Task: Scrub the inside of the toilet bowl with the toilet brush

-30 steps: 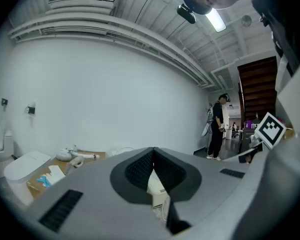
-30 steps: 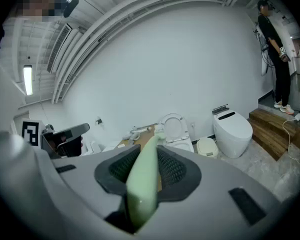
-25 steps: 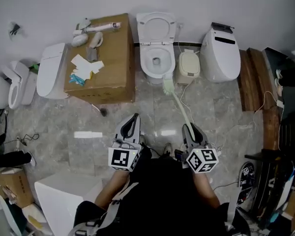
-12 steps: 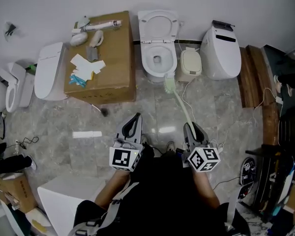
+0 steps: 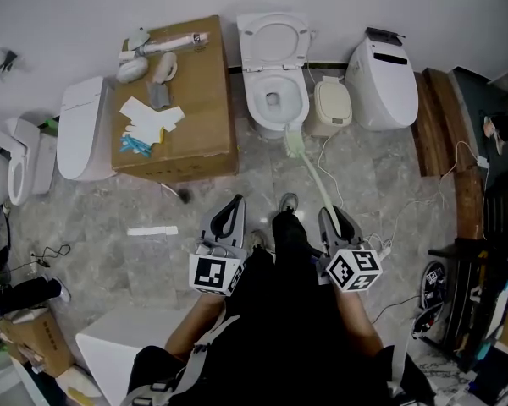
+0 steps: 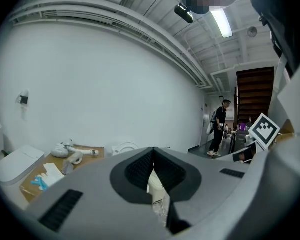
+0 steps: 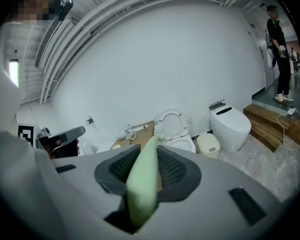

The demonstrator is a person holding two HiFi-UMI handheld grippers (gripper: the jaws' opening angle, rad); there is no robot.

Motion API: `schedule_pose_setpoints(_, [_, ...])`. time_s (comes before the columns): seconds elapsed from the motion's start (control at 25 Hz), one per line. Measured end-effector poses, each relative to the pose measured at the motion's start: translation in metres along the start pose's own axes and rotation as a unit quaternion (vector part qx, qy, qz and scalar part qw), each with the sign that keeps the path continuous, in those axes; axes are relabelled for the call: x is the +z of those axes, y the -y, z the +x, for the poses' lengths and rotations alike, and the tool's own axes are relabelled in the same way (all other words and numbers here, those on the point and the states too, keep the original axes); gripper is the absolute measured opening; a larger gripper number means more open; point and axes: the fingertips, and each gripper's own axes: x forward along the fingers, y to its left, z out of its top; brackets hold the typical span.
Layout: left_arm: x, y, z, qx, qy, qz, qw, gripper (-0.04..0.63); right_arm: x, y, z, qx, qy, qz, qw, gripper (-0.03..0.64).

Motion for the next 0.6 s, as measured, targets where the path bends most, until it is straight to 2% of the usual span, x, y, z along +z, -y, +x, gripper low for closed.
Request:
schedule_pose_setpoints(0.28, [0.0, -0.043, 0.042, 0.012, -0.008, 0.002, 0.9999, 0.008, 0.021, 0.007, 0.067, 0.002, -0.002, 0.006, 1.0, 0.114])
schedule_pose_setpoints(0.6, [0.023, -0.084, 0.132, 0.023, -0.019, 0.013, 0.9995, 0.009, 0.068, 0.041, 0.16, 0.006, -0.021, 0.004, 1.0, 0.114])
